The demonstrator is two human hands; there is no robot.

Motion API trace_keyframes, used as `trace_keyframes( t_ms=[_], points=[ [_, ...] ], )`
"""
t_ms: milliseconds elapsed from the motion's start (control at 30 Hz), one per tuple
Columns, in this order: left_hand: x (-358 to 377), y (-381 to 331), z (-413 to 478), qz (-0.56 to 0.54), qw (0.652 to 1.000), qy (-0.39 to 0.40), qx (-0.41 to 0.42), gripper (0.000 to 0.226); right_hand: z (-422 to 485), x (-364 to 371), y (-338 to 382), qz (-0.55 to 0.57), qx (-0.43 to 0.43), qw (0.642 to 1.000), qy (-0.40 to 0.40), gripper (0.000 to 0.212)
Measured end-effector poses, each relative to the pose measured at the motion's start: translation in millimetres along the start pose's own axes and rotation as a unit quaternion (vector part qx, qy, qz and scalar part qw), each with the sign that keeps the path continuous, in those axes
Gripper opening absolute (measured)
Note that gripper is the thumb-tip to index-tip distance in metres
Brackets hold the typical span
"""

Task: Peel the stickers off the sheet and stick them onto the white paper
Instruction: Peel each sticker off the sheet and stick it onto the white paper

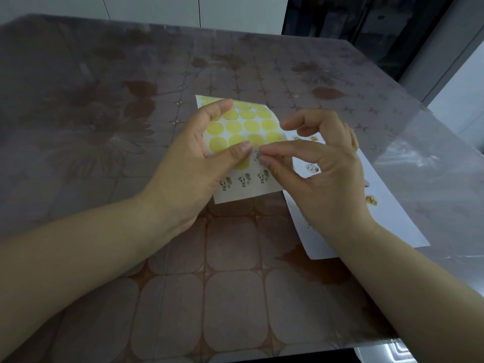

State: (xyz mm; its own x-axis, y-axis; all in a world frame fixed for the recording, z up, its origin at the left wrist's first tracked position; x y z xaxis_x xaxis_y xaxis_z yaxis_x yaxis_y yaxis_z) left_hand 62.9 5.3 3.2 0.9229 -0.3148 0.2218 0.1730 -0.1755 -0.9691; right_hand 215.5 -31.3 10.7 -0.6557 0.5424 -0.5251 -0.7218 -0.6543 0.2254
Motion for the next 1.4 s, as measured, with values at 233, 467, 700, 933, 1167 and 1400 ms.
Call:
trace_keyframes(
  t_ms=[233,467,700,933,1167,1400],
  points=[
    [-2,2,2,0.024,1.0,-0.005,0.001,0.051,2,0,2,0.084,0.041,0.995,0.044,0.01],
    [-3,2,2,0.045,0.999,-0.012,-0.009,0.058,1,-5,-7,0.159,0.119,0.973,0.118,0.013],
    [-7,4,3,0.122,0.992,-0.032,-0.016,0.054,1,-11,-13,0.145,0.115,0.973,0.137,0.028],
    [-5,2,-1,0.098,0.989,0.054,-0.095,0.06,1,-15,-17,0.24,0.111,0.936,0.233,0.02],
    [-6,0,0,0.093,0.986,0.085,-0.113,0.068,2,-10,-15,0.245,0.062,0.941,0.227,0.014],
    [-7,-3,1,0.076,0.987,0.09,-0.107,0.068,3,-2,-21,0.223,0.089,0.948,0.207,0.014]
  ],
)
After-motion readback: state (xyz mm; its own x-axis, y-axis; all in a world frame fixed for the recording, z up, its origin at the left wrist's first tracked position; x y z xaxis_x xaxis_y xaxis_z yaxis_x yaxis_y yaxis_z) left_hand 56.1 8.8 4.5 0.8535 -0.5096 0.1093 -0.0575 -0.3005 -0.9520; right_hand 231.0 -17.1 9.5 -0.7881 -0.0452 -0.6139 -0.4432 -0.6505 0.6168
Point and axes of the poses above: each hand's wrist, its own z-axis towards the middle knuckle, its own x-axis out of the palm, y = z × x, the point moved 2 cm from there along z, towards the middle knuckle, and after that the axes turned 15 degrees about -x, right-handed, at the moved point
